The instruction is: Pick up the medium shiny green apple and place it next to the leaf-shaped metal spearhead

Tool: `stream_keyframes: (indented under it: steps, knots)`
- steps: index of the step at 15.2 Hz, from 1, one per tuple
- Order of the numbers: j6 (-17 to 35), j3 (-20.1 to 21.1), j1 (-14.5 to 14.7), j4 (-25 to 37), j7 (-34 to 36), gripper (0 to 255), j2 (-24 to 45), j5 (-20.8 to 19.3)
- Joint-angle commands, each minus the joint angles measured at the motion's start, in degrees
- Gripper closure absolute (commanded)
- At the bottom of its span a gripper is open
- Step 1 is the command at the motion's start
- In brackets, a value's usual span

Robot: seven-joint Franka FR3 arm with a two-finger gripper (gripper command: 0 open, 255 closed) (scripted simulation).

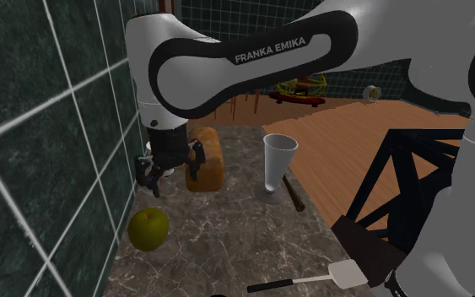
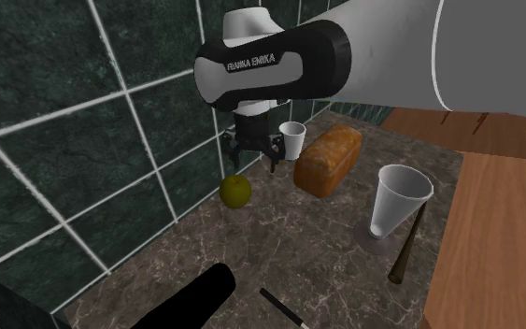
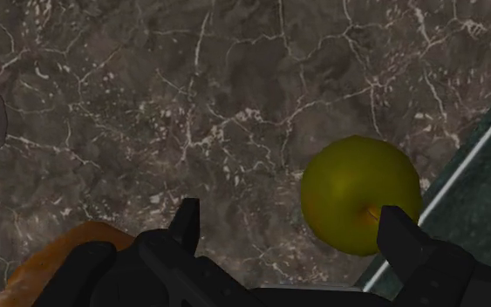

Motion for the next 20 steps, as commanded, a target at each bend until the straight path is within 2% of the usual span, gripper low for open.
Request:
stream_keyframes:
  steps: [1, 5, 13, 20]
  knots:
    - [-0.5, 0.2, 1.8, 4.7, 2.2, 0, 4.5, -1.7]
    - [-3.2, -0.2, 6.1, 16.6, 5.4, 0, 14.0, -4.7]
    - [2.3, -0.5, 5.8, 11.7, 5.9, 0, 14.7, -5.2]
    - [2.2, -0.5, 5.8, 11.7, 5.8, 0, 14.7, -5.2]
